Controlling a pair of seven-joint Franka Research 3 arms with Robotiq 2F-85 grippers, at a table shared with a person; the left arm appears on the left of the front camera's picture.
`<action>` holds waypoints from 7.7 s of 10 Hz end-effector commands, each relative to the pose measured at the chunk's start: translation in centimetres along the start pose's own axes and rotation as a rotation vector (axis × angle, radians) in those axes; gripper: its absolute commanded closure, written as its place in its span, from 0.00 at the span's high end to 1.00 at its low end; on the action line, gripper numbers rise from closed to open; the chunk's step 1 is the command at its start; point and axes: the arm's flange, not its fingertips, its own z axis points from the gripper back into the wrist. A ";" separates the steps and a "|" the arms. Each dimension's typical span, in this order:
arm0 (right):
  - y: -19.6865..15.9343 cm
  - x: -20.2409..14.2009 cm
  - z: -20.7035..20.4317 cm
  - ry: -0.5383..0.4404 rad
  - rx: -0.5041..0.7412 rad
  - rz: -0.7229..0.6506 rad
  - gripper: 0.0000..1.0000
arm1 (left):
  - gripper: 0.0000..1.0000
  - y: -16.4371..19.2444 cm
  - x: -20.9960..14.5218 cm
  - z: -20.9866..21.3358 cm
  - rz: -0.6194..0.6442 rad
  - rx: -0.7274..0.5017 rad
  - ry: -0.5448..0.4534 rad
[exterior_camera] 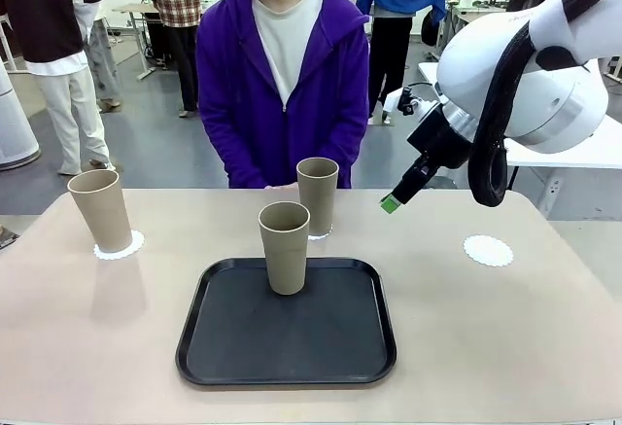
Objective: Place coasters on the table and set cups on them.
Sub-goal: Take one Reusable plastic cup from the Flat Tray and place it on a coaster set by the human.
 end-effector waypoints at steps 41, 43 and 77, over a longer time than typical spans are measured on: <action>-0.9 -2.3 -20.7 -0.688 0.538 0.342 1.00 | 1.00 -0.2 -0.1 0.1 0.000 0.001 -0.003; -0.7 -2.1 -21.4 -0.683 0.568 0.356 1.00 | 1.00 -0.2 -0.1 0.1 0.000 0.001 -0.003; 3.0 2.3 -7.6 -0.819 0.511 0.270 0.24 | 1.00 -0.2 -0.1 0.1 0.000 0.001 -0.003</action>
